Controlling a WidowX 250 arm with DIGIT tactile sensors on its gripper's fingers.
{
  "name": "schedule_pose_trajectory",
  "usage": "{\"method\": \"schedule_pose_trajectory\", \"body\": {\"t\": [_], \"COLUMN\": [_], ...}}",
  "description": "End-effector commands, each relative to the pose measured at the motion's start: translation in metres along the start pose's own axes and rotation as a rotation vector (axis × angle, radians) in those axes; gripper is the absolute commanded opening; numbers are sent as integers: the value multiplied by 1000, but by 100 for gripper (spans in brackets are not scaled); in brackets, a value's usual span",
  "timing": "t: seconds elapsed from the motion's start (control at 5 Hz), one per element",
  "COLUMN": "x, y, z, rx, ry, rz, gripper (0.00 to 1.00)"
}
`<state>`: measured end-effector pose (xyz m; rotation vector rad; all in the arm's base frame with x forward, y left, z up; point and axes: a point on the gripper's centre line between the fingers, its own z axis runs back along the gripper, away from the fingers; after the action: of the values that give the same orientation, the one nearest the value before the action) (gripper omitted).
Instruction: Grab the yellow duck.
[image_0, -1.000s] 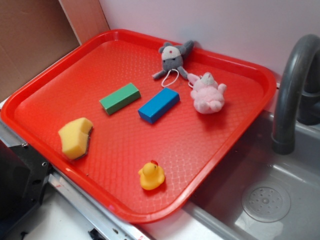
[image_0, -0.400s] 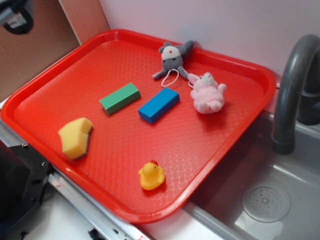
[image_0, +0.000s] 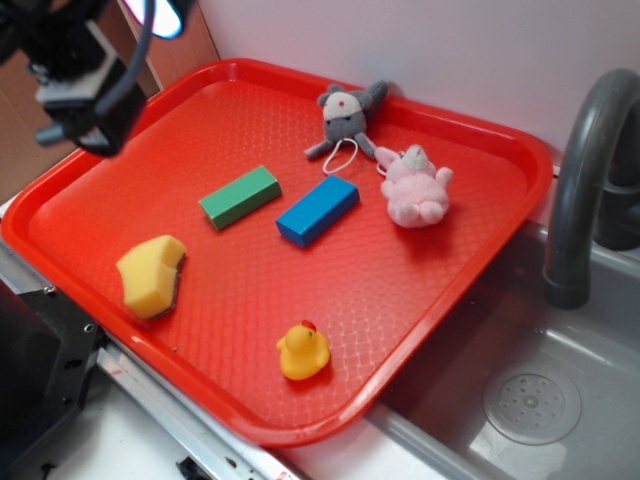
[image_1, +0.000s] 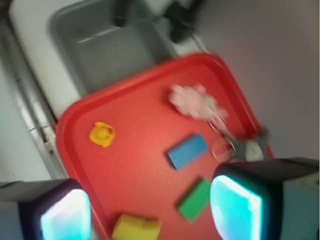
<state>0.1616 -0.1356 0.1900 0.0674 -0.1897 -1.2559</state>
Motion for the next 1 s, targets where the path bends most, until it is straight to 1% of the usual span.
{"method": "schedule_pose_trajectory", "body": {"t": [0.0, 0.2, 0.4, 0.6, 0.8], "x": [10, 5, 2, 0, 3], "y": [-23, -33, -46, -53, -57], "z": [-66, -99, -123, -136, -146], "rx": [-26, -72, -103, -104, -102], "ry": [101, 163, 194, 194, 181], "rz": [-295, -320, -349, -360, -351], "gripper": [100, 100, 100, 100, 100]}}
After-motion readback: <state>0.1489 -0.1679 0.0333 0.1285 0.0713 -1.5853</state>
